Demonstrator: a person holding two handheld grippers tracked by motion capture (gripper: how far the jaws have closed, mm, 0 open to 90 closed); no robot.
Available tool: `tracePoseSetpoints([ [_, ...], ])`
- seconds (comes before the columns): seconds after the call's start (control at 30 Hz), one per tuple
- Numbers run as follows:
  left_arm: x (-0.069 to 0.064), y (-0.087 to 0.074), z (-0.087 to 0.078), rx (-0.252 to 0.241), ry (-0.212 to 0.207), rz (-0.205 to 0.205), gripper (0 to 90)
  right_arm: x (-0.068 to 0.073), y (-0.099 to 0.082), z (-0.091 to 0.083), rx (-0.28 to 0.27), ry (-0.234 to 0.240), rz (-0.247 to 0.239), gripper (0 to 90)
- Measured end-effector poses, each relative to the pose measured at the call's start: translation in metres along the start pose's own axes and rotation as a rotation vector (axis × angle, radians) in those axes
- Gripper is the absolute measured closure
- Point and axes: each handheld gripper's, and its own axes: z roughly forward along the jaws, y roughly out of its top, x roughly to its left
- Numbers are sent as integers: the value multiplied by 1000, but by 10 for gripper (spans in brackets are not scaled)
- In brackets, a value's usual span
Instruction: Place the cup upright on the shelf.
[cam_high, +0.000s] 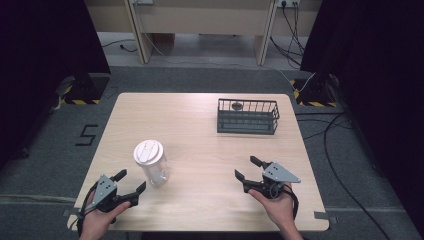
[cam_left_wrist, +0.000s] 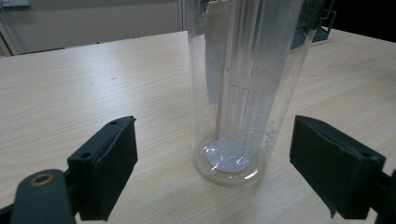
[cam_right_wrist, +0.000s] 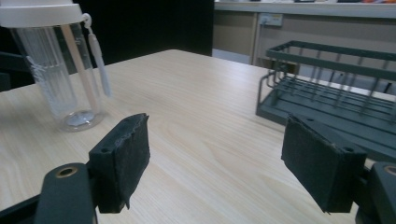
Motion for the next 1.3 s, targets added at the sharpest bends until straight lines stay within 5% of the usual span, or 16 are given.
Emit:
tracePoseSetpoints([
  [0.7, 1, -5, -3, 6, 21, -13, 149, 63, 24, 101, 19, 239, -56, 220],
  [1.3, 5, -7, -4, 19, 45, -32, 150, 119, 16, 175, 85, 379, -51, 201],
])
